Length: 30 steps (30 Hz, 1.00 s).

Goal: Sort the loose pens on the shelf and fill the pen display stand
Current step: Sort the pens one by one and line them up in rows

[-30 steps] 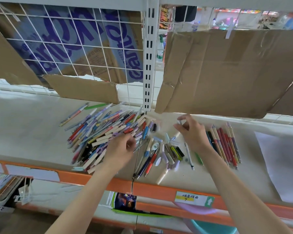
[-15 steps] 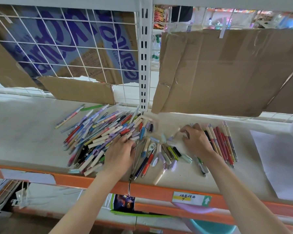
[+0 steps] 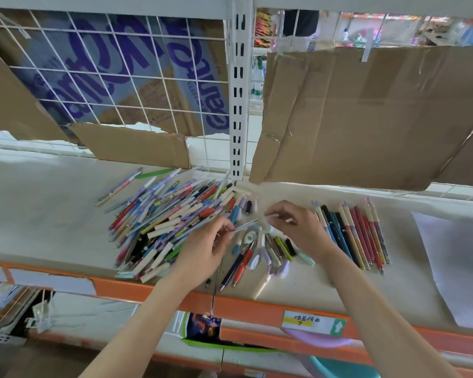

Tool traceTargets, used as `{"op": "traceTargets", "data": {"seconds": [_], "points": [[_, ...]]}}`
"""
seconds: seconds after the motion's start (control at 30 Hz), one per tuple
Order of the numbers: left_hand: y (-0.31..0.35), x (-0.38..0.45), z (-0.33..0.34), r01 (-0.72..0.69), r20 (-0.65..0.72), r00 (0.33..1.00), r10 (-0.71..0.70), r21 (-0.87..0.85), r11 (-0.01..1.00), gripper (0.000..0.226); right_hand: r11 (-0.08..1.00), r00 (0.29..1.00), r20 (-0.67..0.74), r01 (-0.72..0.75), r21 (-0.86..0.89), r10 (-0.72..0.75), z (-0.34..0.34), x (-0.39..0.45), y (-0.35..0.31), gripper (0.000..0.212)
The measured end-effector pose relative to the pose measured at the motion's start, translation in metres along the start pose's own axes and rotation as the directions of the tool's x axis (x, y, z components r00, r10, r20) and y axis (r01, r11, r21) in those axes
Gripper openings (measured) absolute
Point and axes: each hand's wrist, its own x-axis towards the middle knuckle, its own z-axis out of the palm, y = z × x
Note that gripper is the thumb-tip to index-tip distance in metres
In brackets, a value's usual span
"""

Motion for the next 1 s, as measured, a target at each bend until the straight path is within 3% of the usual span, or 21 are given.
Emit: {"op": "traceTargets", "data": {"seconds": [0.23,0.47,0.6,0.9,1.0], "points": [[0.000,-0.001,-0.002,0.026,-0.005,1.000,-0.027,-0.032,0.999,0.006,0.995,0.999,0.004,0.035,0.097,-0.035,-0.001,0.001,-0.003,0.018],[0.003,0.000,-0.004,0.039,-0.015,0.999,-0.040,-0.058,0.998,0.005,0.997,0.997,-0.025,0.072,0.029,-0.071,-0.003,0.002,-0.008,0.017],[0.007,0.002,-0.002,0.051,-0.015,0.999,-0.052,-0.088,0.995,0.003,0.995,0.994,0.034,0.103,-0.013,-0.102,0.003,0.000,-0.011,0.010],[0.010,0.008,-0.001,-0.002,-0.134,0.991,-0.004,-0.043,0.999,0.015,0.993,0.997,0.062,-0.047,0.104,0.041,0.007,0.004,-0.012,0.014],[0.009,0.009,0.000,0.025,-0.107,0.994,-0.032,-0.064,0.998,0.016,0.978,0.994,0.060,-0.098,0.185,0.089,0.015,0.003,-0.007,0.011]]}}
